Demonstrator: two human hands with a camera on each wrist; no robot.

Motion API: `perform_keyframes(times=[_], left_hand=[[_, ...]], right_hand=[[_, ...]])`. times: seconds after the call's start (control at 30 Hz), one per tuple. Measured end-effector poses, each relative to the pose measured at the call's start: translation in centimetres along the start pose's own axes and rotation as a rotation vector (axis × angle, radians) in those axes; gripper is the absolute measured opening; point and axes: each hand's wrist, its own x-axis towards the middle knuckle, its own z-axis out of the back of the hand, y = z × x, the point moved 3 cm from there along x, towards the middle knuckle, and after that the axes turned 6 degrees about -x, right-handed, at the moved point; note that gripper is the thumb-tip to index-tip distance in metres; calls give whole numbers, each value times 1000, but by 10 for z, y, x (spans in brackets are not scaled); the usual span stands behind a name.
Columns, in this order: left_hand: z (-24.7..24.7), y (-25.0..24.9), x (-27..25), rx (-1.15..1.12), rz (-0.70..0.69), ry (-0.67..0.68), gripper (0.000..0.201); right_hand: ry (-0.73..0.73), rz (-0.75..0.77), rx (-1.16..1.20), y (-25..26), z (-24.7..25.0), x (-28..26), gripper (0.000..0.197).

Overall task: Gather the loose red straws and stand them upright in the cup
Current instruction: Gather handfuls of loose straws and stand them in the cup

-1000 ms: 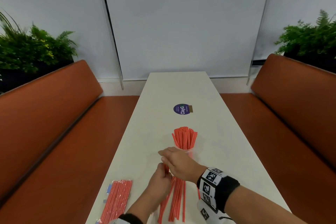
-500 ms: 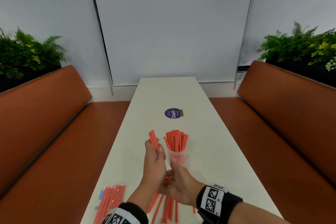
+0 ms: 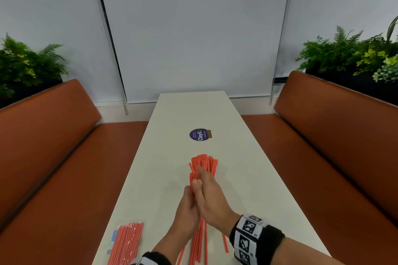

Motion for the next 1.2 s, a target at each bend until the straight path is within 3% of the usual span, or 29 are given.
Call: perform_keyframes(times=[0.1, 0.2, 0.23, 0.33, 0.57, 0.73, 0.8, 0.9, 0.97, 1.13, 1.2], left_hand=[[-7, -1, -4, 34, 11, 84, 35], [-7, 2, -1, 65, 59, 88, 39], [-8, 0, -1, 73, 58, 98, 42], [-9, 1, 0, 59, 81, 138, 46], [-9, 5, 9, 13, 203, 170, 29], [-8, -10, 22, 205, 136, 153, 22], [-5, -17, 29, 196, 78, 105, 22], [5, -28, 47, 138, 18, -37, 22], [13, -32, 61, 123, -6, -147, 20], [10, -43, 87, 24, -89, -240, 20], [4, -41, 95, 6, -107, -252, 18]], right_hand=[[50, 194, -227, 2, 3, 5, 70], [102, 265, -327, -2, 3, 4, 92], [87, 267, -355, -3, 4, 4, 87], [82, 275, -386, -10, 7, 8, 44], [153, 275, -355, -16, 21, 19, 48], [216, 345, -336, -20, 22, 27, 43], [153, 340, -250, -18, 30, 33, 41], [-72, 209, -100, -29, 45, 43, 45], [-146, 62, -77, -46, 48, 49, 56], [81, -369, 12, -89, 25, 62, 120], [88, -401, 121, -102, 9, 69, 112]])
